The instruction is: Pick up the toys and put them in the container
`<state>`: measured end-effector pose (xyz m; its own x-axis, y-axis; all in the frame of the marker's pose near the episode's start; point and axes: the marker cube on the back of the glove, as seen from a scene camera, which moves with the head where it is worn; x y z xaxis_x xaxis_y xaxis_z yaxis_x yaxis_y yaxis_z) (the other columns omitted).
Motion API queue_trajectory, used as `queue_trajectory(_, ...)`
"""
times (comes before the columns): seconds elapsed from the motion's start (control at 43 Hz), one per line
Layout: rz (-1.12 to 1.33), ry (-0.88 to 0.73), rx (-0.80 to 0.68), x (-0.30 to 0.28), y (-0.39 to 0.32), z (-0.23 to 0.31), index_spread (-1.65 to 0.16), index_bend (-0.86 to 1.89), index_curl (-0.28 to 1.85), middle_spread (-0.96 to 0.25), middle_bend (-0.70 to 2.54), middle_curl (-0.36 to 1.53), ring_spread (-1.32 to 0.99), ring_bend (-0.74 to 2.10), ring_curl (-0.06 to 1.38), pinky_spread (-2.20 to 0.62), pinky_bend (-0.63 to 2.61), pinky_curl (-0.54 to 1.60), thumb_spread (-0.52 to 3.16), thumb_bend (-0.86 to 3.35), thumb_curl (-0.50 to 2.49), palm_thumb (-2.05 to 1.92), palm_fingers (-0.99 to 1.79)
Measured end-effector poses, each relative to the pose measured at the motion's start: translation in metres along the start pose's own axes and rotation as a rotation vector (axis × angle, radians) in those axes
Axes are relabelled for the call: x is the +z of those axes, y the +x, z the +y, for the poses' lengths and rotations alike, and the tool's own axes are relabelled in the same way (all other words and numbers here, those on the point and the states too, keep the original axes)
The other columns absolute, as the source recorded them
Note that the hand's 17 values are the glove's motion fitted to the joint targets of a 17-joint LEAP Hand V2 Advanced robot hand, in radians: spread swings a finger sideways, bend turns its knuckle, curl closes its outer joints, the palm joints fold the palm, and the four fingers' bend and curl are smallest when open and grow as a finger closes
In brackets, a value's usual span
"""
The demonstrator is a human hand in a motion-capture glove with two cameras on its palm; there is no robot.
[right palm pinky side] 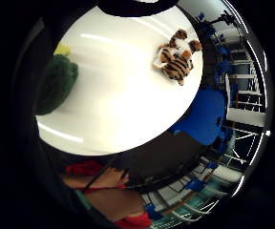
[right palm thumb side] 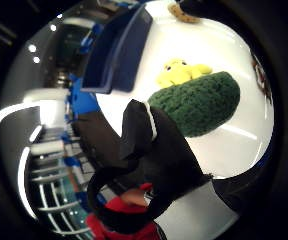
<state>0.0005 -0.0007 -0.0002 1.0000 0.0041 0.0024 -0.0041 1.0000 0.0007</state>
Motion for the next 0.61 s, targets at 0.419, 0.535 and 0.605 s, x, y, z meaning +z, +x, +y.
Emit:
queue_trajectory(0.419, -0.015, -0.004, -0.026, 0.003, -0.005, -0.004, -0.29, 0.20, 0.19, -0.10, 0.18, 0.16, -0.05, 0.16, 0.04, 0.03, 0.47, 0.20, 1.15, -0.03, 0.07, -0.05, -0.07)
queue_trajectory(0.535, -0.053, -0.008, -0.068, 0.008, -0.010, -0.008, -0.30, 0.19, 0.22, -0.10, 0.18, 0.19, -0.05, 0.16, 0.05, 0.03, 0.47, 0.22, 1.21, -0.04, 0.09, -0.06, -0.07)
queue_trajectory(0.605, -0.089, -0.014, -0.093, 0.014, -0.016, -0.014, -0.31, 0.18, 0.23, -0.10, 0.18, 0.20, -0.05, 0.16, 0.06, 0.04, 0.47, 0.23, 1.19, -0.07, 0.09, -0.10, -0.08)
